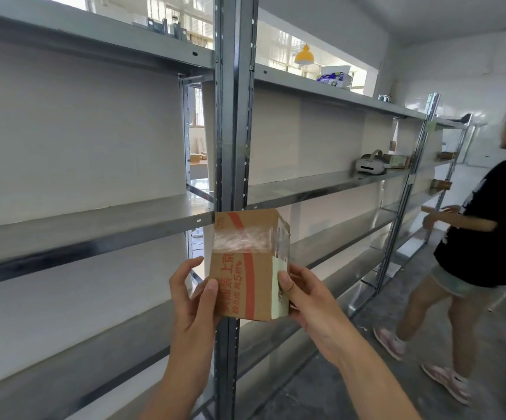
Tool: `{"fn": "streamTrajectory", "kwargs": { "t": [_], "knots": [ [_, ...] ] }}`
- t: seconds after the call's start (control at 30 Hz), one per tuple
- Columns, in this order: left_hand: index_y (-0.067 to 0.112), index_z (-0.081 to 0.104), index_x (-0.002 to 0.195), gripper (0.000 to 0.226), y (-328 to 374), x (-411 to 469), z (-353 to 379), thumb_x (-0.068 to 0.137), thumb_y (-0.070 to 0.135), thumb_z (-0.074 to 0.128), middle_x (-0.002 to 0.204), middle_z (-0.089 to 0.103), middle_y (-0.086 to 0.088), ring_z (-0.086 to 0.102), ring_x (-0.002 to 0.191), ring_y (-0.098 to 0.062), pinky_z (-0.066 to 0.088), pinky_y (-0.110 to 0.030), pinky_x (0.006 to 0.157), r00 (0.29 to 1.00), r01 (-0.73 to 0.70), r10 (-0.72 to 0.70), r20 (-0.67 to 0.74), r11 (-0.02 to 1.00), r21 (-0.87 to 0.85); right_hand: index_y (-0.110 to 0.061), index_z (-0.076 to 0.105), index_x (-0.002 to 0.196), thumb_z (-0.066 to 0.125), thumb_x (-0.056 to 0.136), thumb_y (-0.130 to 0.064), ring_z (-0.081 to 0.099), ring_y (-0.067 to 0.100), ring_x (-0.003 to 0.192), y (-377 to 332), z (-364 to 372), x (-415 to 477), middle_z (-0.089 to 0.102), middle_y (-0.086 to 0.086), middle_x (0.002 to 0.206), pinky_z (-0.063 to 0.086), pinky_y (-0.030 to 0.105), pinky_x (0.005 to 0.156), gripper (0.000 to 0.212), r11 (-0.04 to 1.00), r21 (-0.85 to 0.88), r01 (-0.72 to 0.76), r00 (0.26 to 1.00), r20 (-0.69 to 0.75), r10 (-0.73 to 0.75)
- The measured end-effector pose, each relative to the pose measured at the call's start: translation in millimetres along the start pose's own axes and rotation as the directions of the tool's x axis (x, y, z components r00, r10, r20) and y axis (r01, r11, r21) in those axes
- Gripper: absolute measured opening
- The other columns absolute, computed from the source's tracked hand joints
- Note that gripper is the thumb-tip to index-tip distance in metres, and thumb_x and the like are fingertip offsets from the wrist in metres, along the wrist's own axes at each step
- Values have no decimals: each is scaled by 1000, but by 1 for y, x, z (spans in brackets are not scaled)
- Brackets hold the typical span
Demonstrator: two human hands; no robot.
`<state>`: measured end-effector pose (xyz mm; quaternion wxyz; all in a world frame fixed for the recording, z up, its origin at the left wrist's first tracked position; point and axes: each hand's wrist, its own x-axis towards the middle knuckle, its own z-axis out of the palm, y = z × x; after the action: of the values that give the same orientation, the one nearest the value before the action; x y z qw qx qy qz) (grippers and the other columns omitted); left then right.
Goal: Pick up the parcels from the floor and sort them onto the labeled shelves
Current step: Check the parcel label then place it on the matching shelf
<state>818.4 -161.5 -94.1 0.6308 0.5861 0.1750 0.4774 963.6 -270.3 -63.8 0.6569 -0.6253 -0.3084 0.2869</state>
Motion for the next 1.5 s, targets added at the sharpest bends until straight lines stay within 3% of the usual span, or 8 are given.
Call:
{"fn": "streamTrajectory", "kwargs": {
  "t": [0.23, 0.37, 0.47, 0.67, 0.9, 1.1, 1.3, 1.5],
  "knots": [
    [53, 51, 120, 29, -10, -1, 5, 100, 39, 36, 128, 58, 0, 63, 115, -25, 57, -51, 95, 993, -107, 101, 62, 990, 95, -31, 61, 126, 78, 58, -65, 73, 14, 109, -1, -6, -1, 74, -2, 119, 58, 45, 98, 79, 999, -36, 13, 1000, -20, -14],
    [50, 55, 120, 30, -11, 0, 7, 101, 39, 34, 121, 55, 20, 59, 117, -20, 57, -55, 94, 993, -118, 115, 27, 987, 111, -34, 61, 123, 76, 59, -65, 73, 11, 106, -2, -4, -4, 75, -5, 117, 58, 43, 98, 73, 997, -73, 14, 1000, -13, -15],
    [49, 55, 122, 30, -11, -1, 8, 102, 39, 35, 123, 57, 13, 61, 116, -25, 58, -57, 90, 994, -108, 107, 17, 990, 92, -33, 60, 124, 77, 60, -62, 74, 11, 106, -1, -4, -5, 76, -6, 115, 57, 44, 101, 72, 998, -54, 25, 999, -26, -27],
    [39, 54, 128, 31, -11, -4, 10, 107, 30, 33, 128, 66, -11, 71, 112, -27, 64, -39, 81, 998, 34, -26, 50, 987, -158, -21, 61, 130, 54, 84, -56, 71, 21, 115, -2, -5, -10, 75, 5, 121, 58, 42, 97, 59, 979, 200, 32, 999, -16, -29],
    [35, 53, 130, 34, -4, -5, 10, 110, 23, 28, 116, 74, -11, 74, 105, -26, 64, -38, 77, 989, 131, -106, 99, 946, -297, -18, 60, 130, 49, 96, -45, 71, 25, 115, -3, -2, -10, 73, 9, 125, 57, 44, 94, 45, 963, 265, 52, 999, -21, -48],
    [38, 59, 122, 31, -3, -5, 10, 108, 27, 33, 121, 72, -11, 73, 104, -25, 62, -36, 74, 985, 155, -123, 122, 943, -295, -32, 52, 143, 36, 90, -65, 67, 22, 123, 0, 1, -11, 69, 2, 135, 55, 45, 101, 65, 967, 246, 74, 995, 53, -90],
    [33, 60, 124, 33, -10, -6, 5, 109, 16, 37, 123, 70, -13, 70, 109, -33, 62, -52, 81, 959, 275, -227, 171, 891, -361, -39, 51, 143, 58, 89, -61, 70, 22, 117, -6, -4, -8, 72, 1, 129, 52, 45, 104, 59, 955, 279, 99, 993, 37, -114],
    [34, 59, 127, 34, -12, -5, -2, 109, 17, 36, 124, 70, -14, 69, 111, -35, 61, -47, 79, 941, 327, -280, 188, 895, -303, -38, 58, 133, 65, 76, -51, 64, 26, 116, -2, -9, -4, 70, 7, 127, 52, 38, 85, 59, 953, 288, 90, 994, 30, -103]
  ]
}}
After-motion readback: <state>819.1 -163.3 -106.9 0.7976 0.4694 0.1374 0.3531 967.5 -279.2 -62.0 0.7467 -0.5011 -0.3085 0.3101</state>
